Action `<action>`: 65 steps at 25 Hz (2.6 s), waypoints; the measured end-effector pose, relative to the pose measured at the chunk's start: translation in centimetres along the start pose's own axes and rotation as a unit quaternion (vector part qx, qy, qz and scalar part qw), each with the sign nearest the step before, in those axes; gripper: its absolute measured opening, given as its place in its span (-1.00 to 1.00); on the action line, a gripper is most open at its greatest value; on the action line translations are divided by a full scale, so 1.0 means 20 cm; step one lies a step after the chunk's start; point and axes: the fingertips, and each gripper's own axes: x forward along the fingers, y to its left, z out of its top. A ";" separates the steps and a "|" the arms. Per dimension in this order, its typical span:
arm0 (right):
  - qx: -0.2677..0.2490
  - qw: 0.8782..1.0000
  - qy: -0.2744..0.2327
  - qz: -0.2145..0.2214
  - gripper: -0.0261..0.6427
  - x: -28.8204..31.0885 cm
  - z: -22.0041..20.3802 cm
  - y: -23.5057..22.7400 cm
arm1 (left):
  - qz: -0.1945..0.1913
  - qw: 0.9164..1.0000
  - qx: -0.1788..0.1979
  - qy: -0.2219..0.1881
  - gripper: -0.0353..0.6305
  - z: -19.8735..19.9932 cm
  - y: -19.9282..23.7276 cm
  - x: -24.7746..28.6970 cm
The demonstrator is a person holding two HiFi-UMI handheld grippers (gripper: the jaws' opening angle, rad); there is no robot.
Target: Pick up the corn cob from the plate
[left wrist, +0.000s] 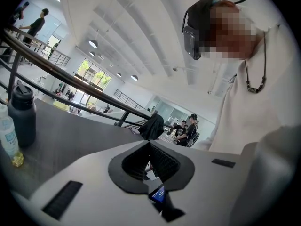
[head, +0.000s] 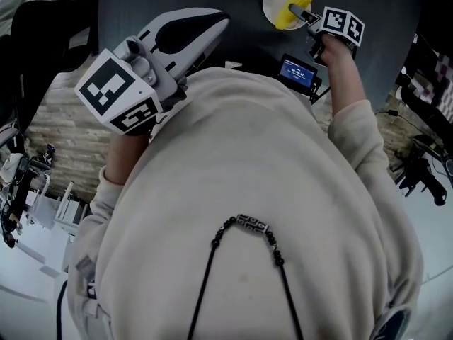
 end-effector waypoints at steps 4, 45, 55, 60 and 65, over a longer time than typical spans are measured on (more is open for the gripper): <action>0.006 1.000 0.007 -0.004 -0.03 0.01 -0.01 -0.02 | 0.001 1.000 0.001 0.001 -0.88 0.00 -0.02 -0.01; -0.160 0.953 -0.239 0.095 -0.27 -0.99 0.28 0.76 | -0.147 0.985 0.089 0.006 -0.88 0.33 -0.15 0.12; -0.254 0.906 -0.320 0.110 -0.27 -1.42 0.17 1.17 | -0.193 0.973 0.128 0.002 -0.88 0.39 -0.24 0.14; -0.255 0.886 -0.345 0.175 -0.27 -1.53 0.14 1.33 | -0.204 0.970 0.132 -0.002 -0.88 0.40 -0.26 0.18; -0.283 0.879 -0.348 0.161 -0.27 -1.58 0.07 1.39 | -0.215 0.967 0.135 -0.003 -0.88 0.38 -0.33 0.18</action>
